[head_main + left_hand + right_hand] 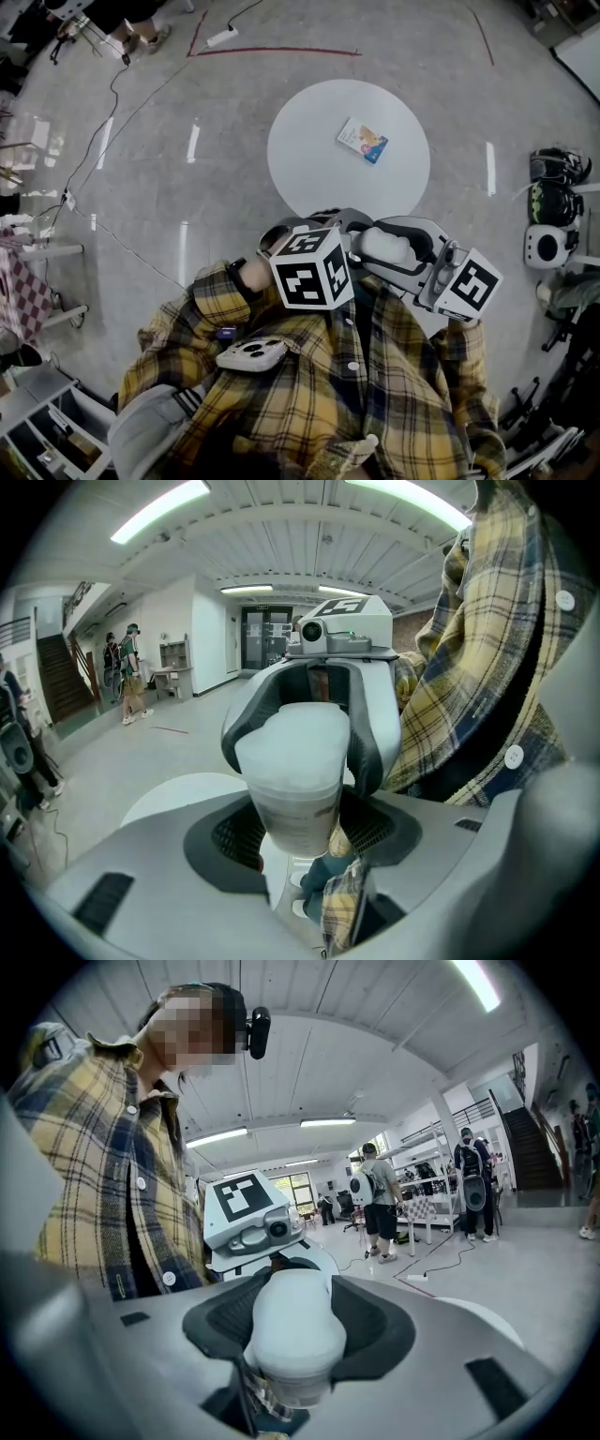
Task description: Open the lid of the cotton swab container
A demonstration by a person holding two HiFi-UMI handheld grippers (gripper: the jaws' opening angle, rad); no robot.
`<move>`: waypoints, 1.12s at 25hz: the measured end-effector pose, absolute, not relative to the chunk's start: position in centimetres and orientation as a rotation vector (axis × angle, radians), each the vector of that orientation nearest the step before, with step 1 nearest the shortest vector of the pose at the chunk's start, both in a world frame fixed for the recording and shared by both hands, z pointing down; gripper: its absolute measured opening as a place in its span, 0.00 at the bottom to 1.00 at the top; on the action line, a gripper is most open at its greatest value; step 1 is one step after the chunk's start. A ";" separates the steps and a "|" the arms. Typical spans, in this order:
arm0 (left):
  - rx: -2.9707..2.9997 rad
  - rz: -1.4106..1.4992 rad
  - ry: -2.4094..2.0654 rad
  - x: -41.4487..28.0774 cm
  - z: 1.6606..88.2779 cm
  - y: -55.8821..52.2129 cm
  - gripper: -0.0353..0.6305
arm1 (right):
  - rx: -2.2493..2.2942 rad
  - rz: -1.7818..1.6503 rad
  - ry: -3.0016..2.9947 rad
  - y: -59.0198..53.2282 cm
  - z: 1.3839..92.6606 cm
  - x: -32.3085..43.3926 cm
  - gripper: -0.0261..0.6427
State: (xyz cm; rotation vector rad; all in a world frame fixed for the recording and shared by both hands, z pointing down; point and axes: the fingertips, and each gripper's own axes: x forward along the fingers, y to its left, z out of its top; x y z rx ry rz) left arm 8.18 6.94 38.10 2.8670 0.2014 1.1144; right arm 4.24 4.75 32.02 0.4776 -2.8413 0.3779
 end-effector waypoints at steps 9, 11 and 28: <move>2.837 1.096 0.217 8.2 38.5 6.9 0.43 | 0.415 0.447 -2.820 4.5 32.7 4.2 0.38; 2.828 1.086 0.220 8.2 38.5 7.0 0.43 | 0.401 0.473 -2.814 4.6 32.8 4.2 0.38; 2.889 1.159 0.241 8.1 39.4 7.3 0.42 | 0.482 0.691 -2.876 2.1 30.2 5.7 0.39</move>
